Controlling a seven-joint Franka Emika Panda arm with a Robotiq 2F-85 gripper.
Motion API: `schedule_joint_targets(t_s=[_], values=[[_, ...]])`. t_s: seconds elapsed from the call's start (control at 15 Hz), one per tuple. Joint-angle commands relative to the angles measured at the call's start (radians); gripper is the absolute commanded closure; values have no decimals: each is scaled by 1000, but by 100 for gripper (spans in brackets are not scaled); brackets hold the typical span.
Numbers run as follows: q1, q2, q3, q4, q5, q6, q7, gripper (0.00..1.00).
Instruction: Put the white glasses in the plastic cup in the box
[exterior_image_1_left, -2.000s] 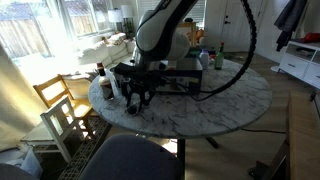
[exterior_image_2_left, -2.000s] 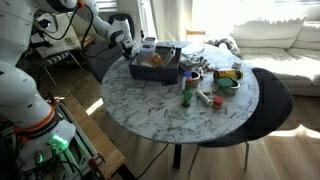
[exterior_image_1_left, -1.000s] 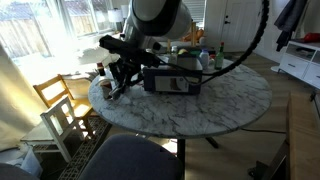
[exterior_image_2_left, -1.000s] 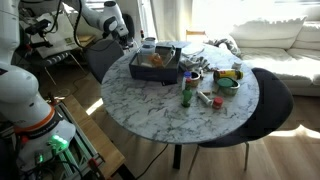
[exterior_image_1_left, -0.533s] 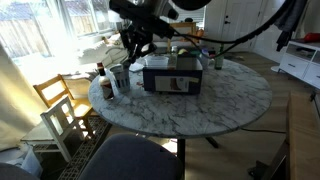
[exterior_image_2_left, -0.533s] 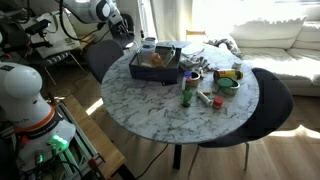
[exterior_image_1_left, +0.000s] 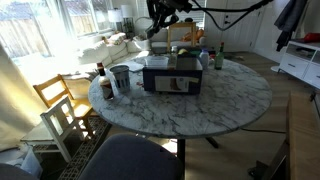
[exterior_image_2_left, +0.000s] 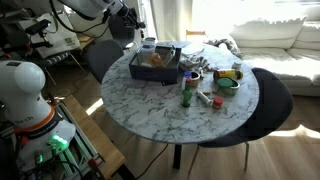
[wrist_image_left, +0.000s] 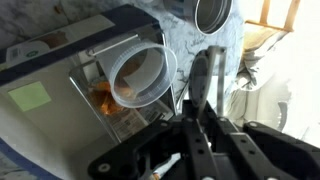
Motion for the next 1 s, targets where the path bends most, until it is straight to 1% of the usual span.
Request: schedule_joint_targets(t_s=[0.0,0.07,0.13,0.27,0.4,0.53,0.73,0.8,0.87,0.93], values=[[6,-61,-8,-56,-62,-78,72,97],[-184,-65,184,-58,-58,-97,69,97],[-224,-58,221,-65,-25,-98,45,97],[-347,-46,331,-74,-3,-100,40,97],[-455,-41,416,-85,4,-87,44,97],[-531,-31,464,-86,11,-74,40,97],[-610,17,513,-66,87,-20,-20,97],[-626,35,524,-57,112,-5,-40,97],[-588,61,485,-42,139,10,-59,97],[-596,83,494,-27,163,18,-80,97]])
